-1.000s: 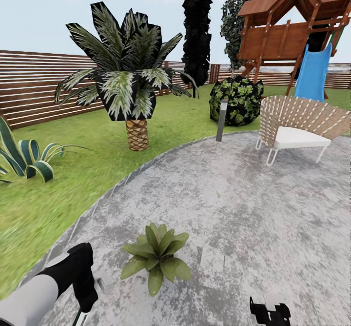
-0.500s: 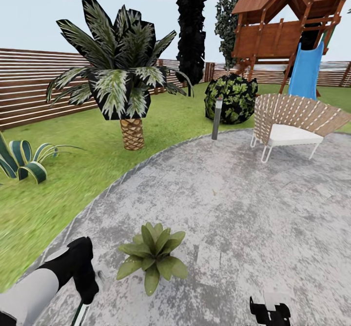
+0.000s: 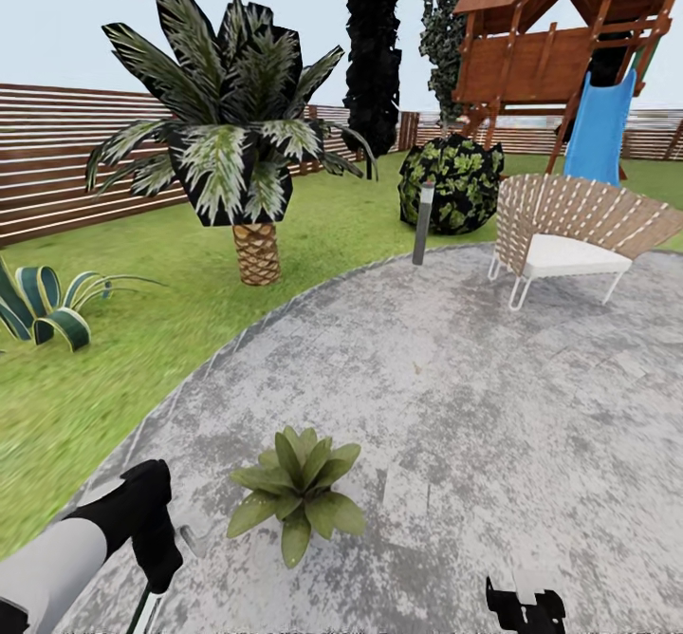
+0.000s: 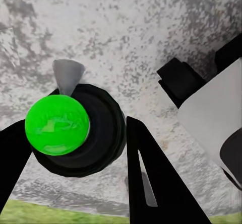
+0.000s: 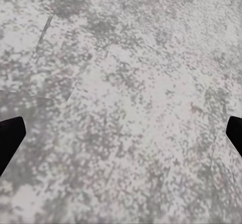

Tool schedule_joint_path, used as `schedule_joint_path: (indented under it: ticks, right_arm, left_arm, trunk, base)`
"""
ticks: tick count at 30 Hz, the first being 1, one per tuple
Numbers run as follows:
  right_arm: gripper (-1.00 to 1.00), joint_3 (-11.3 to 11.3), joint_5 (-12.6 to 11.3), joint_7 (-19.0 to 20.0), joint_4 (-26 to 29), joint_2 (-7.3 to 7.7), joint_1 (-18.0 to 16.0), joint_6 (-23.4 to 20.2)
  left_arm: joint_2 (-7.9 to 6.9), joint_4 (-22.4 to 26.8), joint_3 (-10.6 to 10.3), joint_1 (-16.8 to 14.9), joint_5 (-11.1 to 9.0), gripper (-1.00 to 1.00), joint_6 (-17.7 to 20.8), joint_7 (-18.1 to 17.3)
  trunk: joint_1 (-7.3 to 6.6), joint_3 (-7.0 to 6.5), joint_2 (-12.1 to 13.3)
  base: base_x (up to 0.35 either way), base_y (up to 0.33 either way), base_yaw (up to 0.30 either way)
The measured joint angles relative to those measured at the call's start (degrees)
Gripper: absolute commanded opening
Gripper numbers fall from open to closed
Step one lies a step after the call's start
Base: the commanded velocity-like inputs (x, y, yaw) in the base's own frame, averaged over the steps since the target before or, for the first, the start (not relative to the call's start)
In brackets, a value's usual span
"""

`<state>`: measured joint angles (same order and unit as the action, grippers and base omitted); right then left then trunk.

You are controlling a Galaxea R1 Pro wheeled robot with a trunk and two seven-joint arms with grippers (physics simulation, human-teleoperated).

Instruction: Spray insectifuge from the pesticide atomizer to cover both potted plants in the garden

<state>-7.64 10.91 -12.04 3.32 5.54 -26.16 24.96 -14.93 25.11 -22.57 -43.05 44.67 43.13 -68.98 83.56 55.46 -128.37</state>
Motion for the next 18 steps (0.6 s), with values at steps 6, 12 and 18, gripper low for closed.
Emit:
schedule_joint_path:
  ticks: [6,12,18]
  right_arm:
    - [1.00,0.0,0.0,0.0,0.0,0.00,0.0,0.0]
    - [1.00,0.0,0.0,0.0,0.0,0.17,0.0,0.0]
    - [1.00,0.0,0.0,0.0,0.0,0.17,0.0,0.0]
  left_arm:
    - [0.59,0.7,-0.2,-0.3,0.1,-1.00,0.0,-0.1]
    - [1.33,0.7,-0.2,-1.0,0.3,-1.00,0.2,0.0]
    - [1.45,0.1,-0.5,-0.4,0.6,-1.00,0.1,0.1]
  trunk:
    - [0.00,0.14,0.0]
    - [0.00,0.14,0.0]
    - [-0.01,0.14,0.0]
  base:
    - [0.000,0.000,0.000]
    - [0.013,0.010,0.000]
    - [0.132,0.151,0.000]
